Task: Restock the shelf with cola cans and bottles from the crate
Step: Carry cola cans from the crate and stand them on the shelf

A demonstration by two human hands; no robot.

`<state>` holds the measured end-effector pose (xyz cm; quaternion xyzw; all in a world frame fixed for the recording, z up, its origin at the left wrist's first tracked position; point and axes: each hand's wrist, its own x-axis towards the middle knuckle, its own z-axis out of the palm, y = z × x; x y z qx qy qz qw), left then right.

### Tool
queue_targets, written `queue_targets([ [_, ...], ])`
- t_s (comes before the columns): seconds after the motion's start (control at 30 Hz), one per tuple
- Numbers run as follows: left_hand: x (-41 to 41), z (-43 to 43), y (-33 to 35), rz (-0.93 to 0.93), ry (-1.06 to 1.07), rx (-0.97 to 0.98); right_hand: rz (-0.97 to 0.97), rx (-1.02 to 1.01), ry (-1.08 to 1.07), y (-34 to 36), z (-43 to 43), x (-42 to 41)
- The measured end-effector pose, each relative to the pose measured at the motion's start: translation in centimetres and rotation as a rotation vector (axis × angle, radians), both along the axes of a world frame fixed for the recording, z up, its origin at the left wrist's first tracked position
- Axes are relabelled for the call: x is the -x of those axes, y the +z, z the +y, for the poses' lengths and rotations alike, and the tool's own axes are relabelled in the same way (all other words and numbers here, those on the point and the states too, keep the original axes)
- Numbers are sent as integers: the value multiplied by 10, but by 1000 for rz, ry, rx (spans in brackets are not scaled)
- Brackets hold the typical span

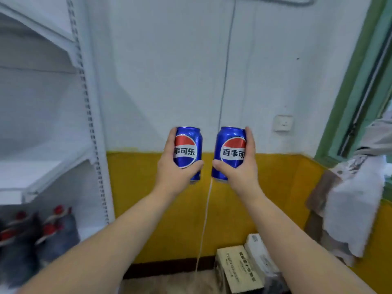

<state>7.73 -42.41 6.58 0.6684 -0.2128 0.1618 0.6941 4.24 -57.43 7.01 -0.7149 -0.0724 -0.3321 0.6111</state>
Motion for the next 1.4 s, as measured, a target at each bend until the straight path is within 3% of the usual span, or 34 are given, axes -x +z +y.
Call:
queue_targets([
  [0.3,12,235,15,-38,434,14,-40,29,379,20,229,-43],
  [0.57,36,460,31,-60,674,32,-11,59,623,30,466,-54],
  [0.97,62,703,21,-32,914,-72,-40,52,769,15,724,-74],
  [1.4,-13,907,27,-19,1048,-48,-73,115,875,37,964,-167],
])
